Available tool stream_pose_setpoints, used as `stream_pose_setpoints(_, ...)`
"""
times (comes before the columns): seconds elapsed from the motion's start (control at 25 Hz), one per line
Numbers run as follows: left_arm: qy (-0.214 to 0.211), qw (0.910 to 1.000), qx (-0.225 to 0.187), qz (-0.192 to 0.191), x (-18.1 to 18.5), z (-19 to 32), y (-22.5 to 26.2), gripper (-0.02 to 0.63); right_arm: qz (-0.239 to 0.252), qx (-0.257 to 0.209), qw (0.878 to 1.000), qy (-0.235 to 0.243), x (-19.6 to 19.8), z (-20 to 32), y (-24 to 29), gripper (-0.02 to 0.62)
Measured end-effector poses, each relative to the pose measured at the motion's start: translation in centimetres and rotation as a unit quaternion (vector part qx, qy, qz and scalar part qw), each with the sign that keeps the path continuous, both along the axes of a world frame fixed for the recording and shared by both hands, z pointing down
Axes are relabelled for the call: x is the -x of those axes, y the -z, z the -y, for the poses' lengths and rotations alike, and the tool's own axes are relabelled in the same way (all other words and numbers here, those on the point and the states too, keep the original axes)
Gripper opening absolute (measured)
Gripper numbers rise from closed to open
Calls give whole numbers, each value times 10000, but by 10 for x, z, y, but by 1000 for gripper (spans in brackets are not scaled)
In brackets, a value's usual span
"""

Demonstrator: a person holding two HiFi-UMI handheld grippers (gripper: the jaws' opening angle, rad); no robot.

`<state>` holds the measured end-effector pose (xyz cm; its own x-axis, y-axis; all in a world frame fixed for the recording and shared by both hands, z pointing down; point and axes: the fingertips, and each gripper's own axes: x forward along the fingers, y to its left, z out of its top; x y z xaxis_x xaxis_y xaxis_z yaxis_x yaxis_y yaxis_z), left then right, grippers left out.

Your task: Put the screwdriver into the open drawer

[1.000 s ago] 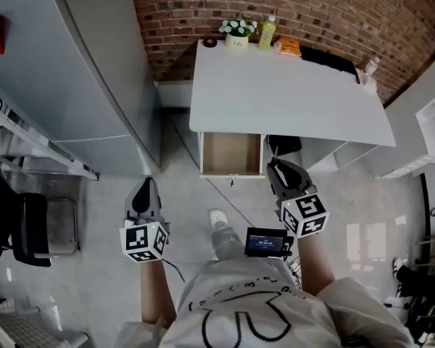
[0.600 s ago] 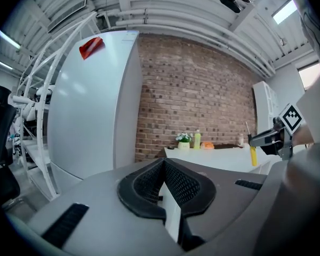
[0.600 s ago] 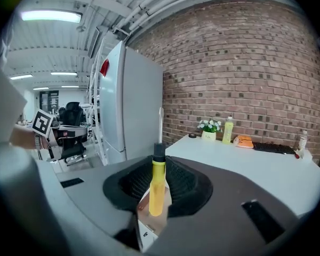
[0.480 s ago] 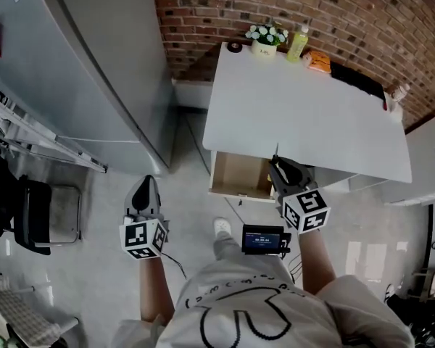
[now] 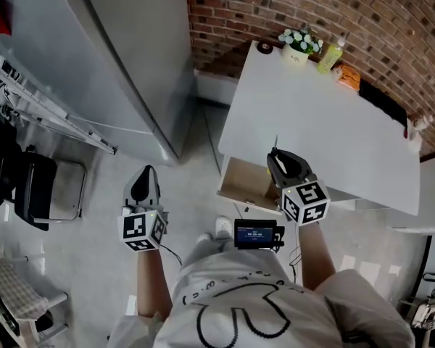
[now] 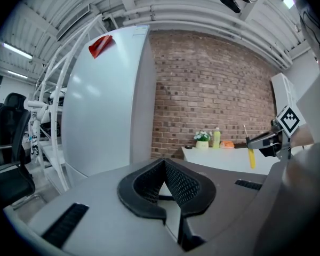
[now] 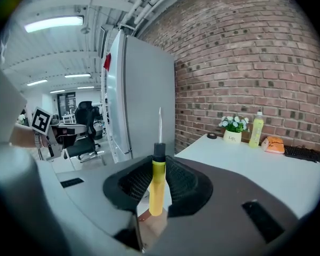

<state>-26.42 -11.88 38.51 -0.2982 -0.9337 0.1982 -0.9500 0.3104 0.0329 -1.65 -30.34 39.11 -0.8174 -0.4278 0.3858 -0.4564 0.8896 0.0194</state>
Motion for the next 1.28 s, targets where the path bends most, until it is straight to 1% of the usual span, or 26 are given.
stream_pose_setpoints(0.2,-50,9999,126,-85,14,4,-11,8,-100,198,9998,13,21,2,-18,74)
stream_pose_setpoints(0.32,-78,9994,245,-215,20,4,-22,8,-172,325,9993,61,29,-1,-31,74)
stream_pose_setpoints(0.6,-254,9970,565,-458,23,8,-69,8,-547,521,9970,153,42,-5,-75,74)
stream_pose_setpoints(0.76,-342,9949,711,-627,22,9,-102,8,-789,652,9945,204,41,-14,-108,74)
stream_pose_setpoints(0.96,-438,9923,900,-735,16,9,-130,8,-967,918,9908,213,35,-23,-140,74)
stream_pose_setpoints(1.12,-460,9901,1069,-781,13,4,-156,8,-1083,1139,9871,300,35,-28,-171,75)
stream_pose_setpoints(1.28,-440,9868,1253,-922,7,-1,-186,8,-1228,1294,9831,419,37,-32,-201,74)
